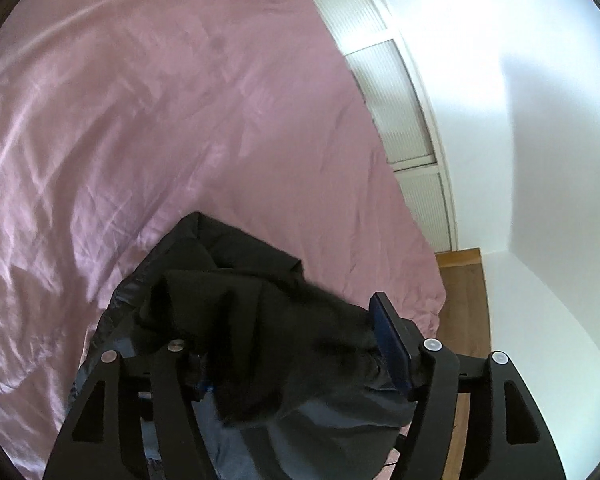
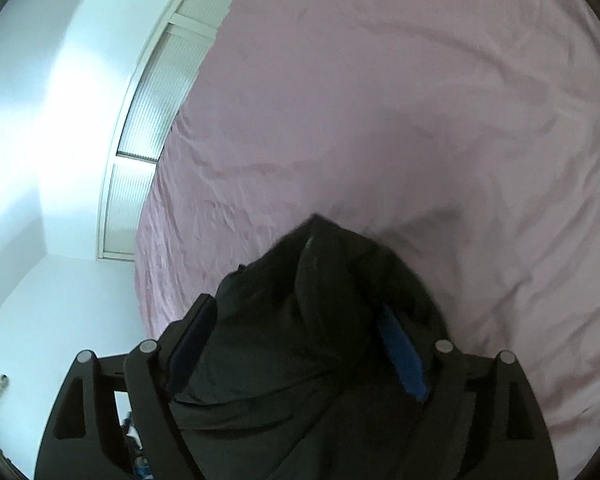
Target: Fold large clothes
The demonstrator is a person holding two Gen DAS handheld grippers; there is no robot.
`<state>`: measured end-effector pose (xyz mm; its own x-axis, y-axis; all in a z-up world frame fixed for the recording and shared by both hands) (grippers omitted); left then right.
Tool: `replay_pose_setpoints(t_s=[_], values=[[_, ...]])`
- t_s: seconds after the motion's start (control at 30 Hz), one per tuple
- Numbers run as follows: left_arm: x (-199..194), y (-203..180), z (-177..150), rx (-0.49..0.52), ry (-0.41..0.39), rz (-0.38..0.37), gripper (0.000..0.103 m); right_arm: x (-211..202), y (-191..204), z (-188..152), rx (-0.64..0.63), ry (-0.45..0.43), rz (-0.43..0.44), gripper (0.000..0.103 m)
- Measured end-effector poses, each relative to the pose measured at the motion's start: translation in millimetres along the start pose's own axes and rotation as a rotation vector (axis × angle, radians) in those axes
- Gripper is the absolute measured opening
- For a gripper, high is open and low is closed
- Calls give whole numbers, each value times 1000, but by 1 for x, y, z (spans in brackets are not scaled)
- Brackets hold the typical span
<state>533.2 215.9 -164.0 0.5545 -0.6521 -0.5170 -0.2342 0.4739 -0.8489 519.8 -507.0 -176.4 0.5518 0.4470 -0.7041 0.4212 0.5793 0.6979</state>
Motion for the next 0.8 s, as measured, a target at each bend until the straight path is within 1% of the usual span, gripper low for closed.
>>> replay_pose_setpoints(t_s=[0.03,0.1,0.13,0.2,0.27,0.3,0.33,0.4,0.47,0.53,0.67,0.8], values=[[-4,-2,2,2,-10,-2,68,-8,4,1,-17,-15,-6,82],[-16,-5,4,2,-32,-8,74,-23,13,0,-66,-34,-14,82],[-22,-8,6,7,-44,-6,74,-28,17,-3,-92,-39,-22,82],[-33,-15,7,37,-66,14,74,-40,30,-12,-158,-47,-30,83],[-45,-26,3,85,-86,45,74,-55,46,-28,-250,-61,-34,83],[-49,-34,-2,122,-95,75,75,-58,52,-35,-282,-68,-36,83],[-53,-43,-10,172,-103,112,76,-64,59,-45,-325,-77,-38,83],[-55,-56,-26,258,-101,157,78,-70,70,-64,-393,-93,-49,83],[-53,-69,-50,339,-91,186,79,-73,77,-85,-453,-107,-65,83],[-46,-79,-76,402,-78,197,80,-70,85,-105,-508,-108,-80,83],[-14,-94,-129,517,-35,215,80,-55,104,-147,-625,-111,-107,83],[28,-105,-168,603,11,243,80,-35,122,-173,-725,-108,-140,83]])
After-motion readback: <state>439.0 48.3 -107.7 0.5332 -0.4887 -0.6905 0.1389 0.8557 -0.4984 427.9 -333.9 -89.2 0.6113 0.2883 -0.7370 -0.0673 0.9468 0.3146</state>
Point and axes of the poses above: each gripper's, at about its wrist camera, not at the fingertips, and x roughly the way its jaws point, y to its left, z to its top, the point moved 4 cm from there along x, roughly the way its jaws point, and after that the axes turned 4 degrees about y, right-handed, at the moved point
